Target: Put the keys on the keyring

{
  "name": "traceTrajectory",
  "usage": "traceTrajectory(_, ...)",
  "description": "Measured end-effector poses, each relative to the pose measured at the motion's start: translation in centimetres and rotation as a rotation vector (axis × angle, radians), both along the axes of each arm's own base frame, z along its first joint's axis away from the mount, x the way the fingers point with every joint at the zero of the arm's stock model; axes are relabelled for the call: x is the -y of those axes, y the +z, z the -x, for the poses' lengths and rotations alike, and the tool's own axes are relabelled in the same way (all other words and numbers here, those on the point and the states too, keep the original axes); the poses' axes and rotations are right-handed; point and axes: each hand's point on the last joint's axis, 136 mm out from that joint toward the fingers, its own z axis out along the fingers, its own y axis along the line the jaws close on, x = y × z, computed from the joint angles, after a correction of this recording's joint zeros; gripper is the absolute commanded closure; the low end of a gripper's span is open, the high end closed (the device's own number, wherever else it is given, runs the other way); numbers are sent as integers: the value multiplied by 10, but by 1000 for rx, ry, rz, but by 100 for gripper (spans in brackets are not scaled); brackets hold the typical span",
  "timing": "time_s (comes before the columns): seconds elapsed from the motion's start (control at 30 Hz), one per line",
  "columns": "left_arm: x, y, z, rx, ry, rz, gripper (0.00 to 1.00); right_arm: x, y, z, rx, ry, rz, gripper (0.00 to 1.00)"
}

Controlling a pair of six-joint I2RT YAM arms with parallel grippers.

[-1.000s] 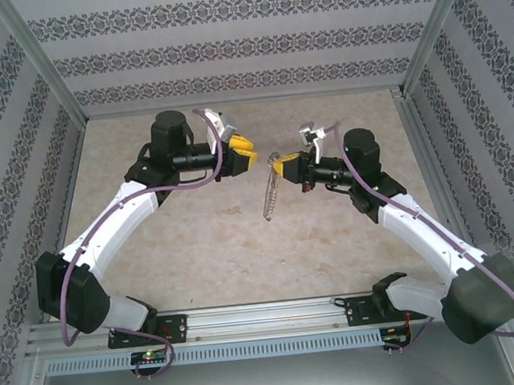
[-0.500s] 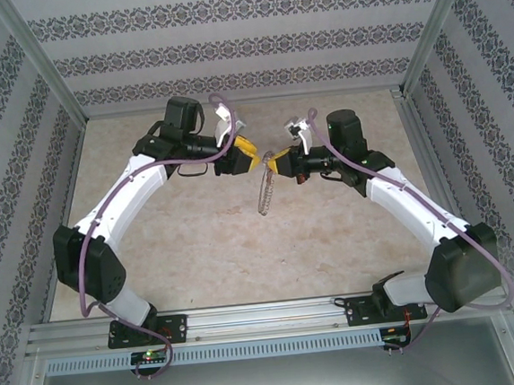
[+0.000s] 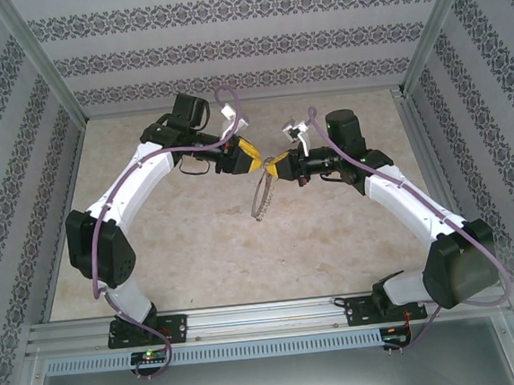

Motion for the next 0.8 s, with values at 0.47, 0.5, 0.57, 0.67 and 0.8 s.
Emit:
traceTrajectory(0.47,3,-3,4,-44,-34,25,65,-2,0,-4,4,6,-8,100)
traceTrajectory(0.5,3,-3,4,-44,-35,26,66,-2,0,-5,3,6,-7,100)
traceTrajectory(0.57,3,-3,5,-46,-37,28,66,-3,0,-5,3,6,-7,100)
traceTrajectory(0.67,3,-4,4,-52,-39,28,67,-3,0,-5,3,6,-7,100)
traceTrajectory(0.8,4,-7,3,-59,-39,26,67,-3,0,-5,4,6,-7,100)
